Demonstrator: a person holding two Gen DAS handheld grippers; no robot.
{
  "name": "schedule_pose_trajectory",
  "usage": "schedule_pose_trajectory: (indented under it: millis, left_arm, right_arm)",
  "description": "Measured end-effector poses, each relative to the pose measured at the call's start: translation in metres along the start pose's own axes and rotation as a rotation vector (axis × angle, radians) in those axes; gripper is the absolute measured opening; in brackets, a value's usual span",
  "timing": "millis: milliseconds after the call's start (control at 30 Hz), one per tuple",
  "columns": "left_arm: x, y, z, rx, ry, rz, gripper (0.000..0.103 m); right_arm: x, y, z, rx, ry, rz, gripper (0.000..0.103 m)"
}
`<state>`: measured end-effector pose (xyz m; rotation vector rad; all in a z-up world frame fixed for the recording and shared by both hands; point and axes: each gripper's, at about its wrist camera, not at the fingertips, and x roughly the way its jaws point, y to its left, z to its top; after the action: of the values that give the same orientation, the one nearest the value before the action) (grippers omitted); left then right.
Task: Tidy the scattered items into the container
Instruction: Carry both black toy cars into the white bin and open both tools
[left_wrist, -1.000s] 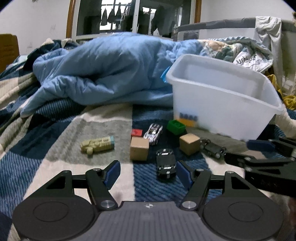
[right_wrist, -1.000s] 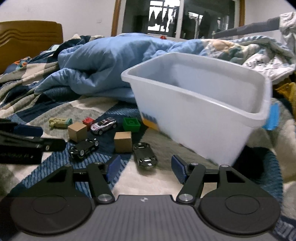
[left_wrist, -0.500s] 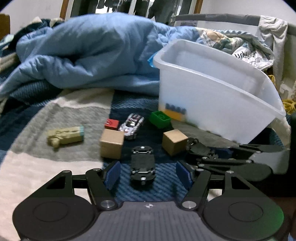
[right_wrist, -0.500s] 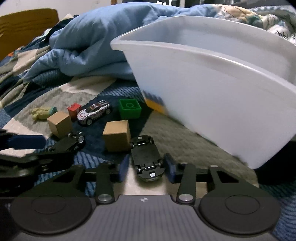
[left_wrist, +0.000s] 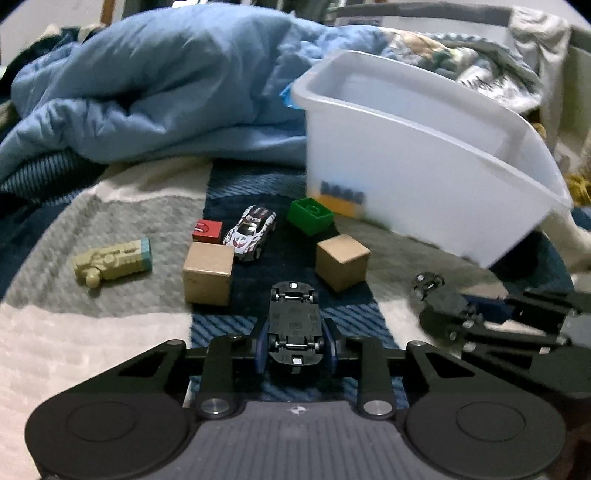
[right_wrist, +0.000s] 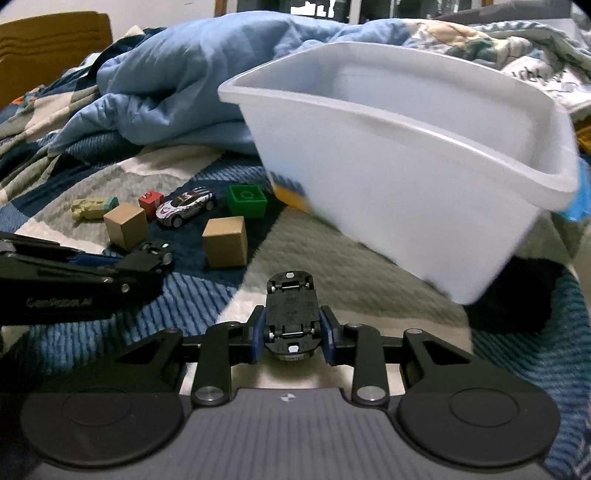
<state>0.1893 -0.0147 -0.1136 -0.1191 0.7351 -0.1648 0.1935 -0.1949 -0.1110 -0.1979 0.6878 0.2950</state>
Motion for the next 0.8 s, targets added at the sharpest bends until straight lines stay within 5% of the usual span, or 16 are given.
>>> schedule_pose_trajectory:
  millis: [433,800]
  left_arm:
    - [-0.077,-0.027,0.033,0.055,-0.159,-0.102,0.033]
    - [-0.1,-0.059,0.077,0.141,-0.251,-0.113,0.033]
  right_arm:
    - [-0.062,-0.006,0.0,0.038,-0.078,-0.061,0.033]
    - [-0.115,-0.016,0.038,0.028,-0.267,-0.073,0.033]
